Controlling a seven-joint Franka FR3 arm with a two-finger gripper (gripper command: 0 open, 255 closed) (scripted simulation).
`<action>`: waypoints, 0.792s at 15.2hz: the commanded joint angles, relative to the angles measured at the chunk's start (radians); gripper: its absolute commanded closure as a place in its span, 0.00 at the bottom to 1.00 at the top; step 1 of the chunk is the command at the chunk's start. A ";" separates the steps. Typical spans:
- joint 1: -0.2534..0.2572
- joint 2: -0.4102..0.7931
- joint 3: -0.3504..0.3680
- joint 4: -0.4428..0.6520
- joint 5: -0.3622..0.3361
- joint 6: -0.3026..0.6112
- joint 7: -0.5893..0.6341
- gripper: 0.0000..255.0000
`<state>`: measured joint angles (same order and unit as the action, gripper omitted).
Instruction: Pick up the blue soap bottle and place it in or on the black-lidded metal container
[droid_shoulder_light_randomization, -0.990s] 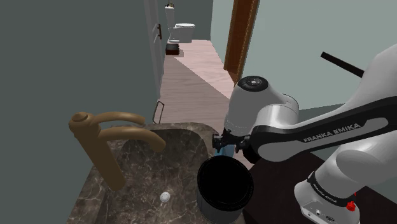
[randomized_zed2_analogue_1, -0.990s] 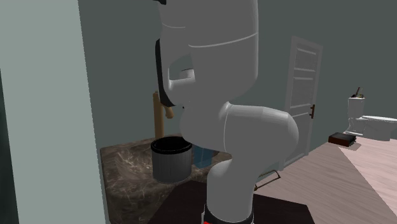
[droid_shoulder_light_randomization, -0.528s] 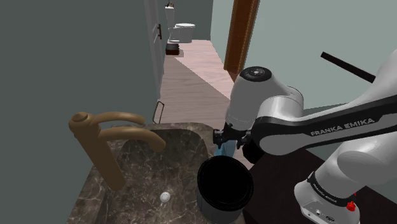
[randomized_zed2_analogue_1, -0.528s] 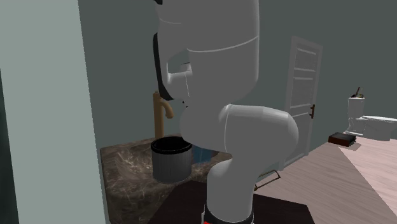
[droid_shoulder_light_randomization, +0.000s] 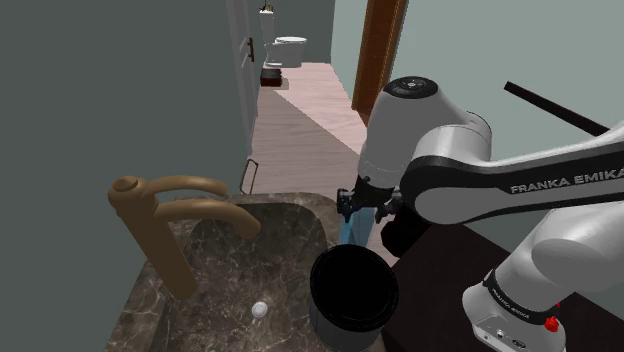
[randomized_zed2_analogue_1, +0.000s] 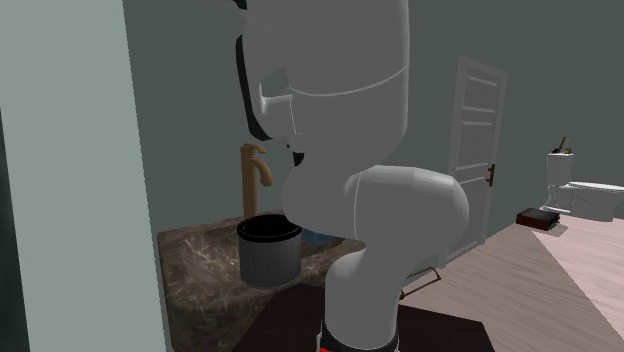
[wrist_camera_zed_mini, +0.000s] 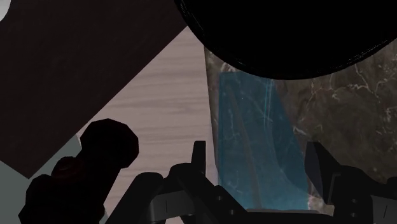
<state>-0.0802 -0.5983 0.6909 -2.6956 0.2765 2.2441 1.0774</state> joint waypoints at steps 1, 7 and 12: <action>0.005 -0.019 -0.013 0.016 -0.001 -0.035 -0.004 1.00; 0.011 -0.062 -0.050 0.069 -0.011 -0.131 -0.018 1.00; 0.011 -0.088 -0.077 0.118 -0.022 -0.206 -0.026 1.00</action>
<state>-0.0699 -0.6796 0.6197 -2.5848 0.2558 2.0529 1.0536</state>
